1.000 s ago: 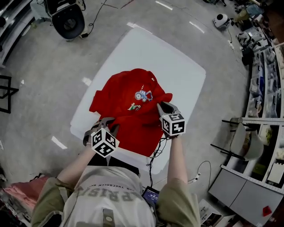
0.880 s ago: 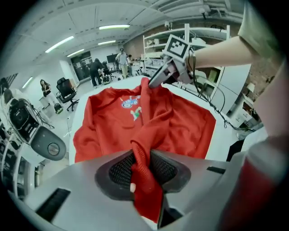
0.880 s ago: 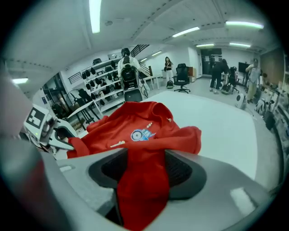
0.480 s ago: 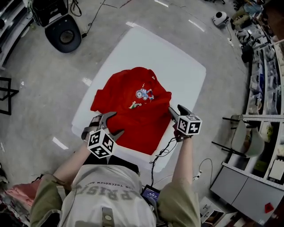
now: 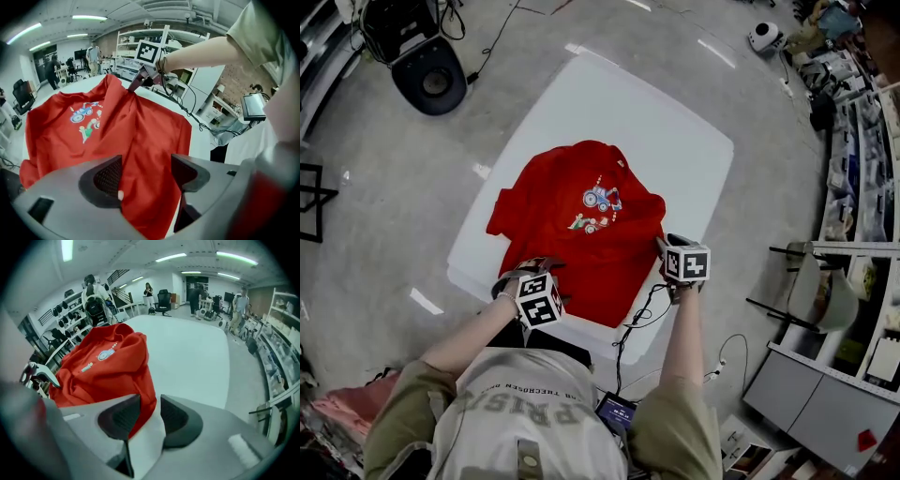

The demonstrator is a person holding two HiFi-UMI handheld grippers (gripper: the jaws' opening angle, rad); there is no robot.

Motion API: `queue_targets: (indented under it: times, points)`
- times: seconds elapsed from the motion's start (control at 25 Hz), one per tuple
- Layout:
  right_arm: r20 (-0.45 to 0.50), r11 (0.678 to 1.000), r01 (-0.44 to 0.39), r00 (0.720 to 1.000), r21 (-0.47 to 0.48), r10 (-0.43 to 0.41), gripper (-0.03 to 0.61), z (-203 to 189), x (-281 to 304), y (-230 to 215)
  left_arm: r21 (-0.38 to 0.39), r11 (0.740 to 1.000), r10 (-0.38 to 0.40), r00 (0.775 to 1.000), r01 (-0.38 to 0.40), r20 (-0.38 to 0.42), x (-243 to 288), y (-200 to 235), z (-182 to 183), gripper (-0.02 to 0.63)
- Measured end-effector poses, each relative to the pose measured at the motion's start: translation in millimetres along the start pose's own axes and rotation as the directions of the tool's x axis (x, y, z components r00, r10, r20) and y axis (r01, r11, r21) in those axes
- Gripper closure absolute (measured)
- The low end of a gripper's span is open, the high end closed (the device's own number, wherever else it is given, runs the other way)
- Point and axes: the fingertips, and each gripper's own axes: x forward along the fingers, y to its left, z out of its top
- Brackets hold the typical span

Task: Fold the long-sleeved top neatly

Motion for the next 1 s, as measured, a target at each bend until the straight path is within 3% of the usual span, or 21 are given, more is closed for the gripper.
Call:
queue_targets:
  times: [0.08,0.16,0.28,0.36,0.4,0.44,0.52,0.72,0.88,1.0]
  points:
    - [0.008,0.999,-0.026,1.0,0.029,0.026,0.44,-1,-4,-3,-0.011,1.0,-0.006,1.0,0.006,-0.006,1,-6,-5,0.287]
    - [0.067,0.999,-0.049,0.997,0.018,0.048,0.43,11,-17,-4,-0.019,1.0,0.005,0.999,-0.005,0.041,-9,-9,5,0.287]
    - [0.179,0.997,-0.044,0.982,-0.068,0.055,0.428,45,-41,-5,-0.027,0.997,0.076,0.981,-0.072,0.181,-35,1,40,0.287]
    - [0.196,0.986,-0.067,0.976,-0.15,0.096,0.425,69,-43,8,-0.019,0.993,0.12,0.965,-0.118,0.234,-41,17,61,0.287]
    - [0.181,0.976,-0.091,0.975,-0.197,0.128,0.38,80,-39,19,-0.011,0.991,0.129,0.963,-0.13,0.236,-39,25,68,0.287]
    - [0.155,0.963,-0.118,0.975,-0.244,0.159,0.319,88,-32,31,0.001,0.991,0.134,0.966,-0.137,0.223,-33,32,73,0.287]
    - [0.092,0.93,-0.152,0.977,-0.334,0.193,0.318,99,-14,54,0.03,0.99,0.131,0.977,-0.138,0.17,-20,44,75,0.287]
    - [0.01,0.861,-0.14,0.986,-0.488,0.166,0.318,116,25,81,0.063,0.996,0.063,0.998,-0.064,0.017,4,53,47,0.287]
    - [0.035,0.82,-0.134,0.982,-0.556,0.185,0.318,132,30,100,0.034,0.999,0.019,1.0,-0.018,-0.018,13,45,23,0.287]
    - [-0.061,0.767,-0.173,0.983,-0.618,0.172,0.318,126,43,105,0.015,1.0,0.005,1.0,-0.004,-0.023,16,39,15,0.287]
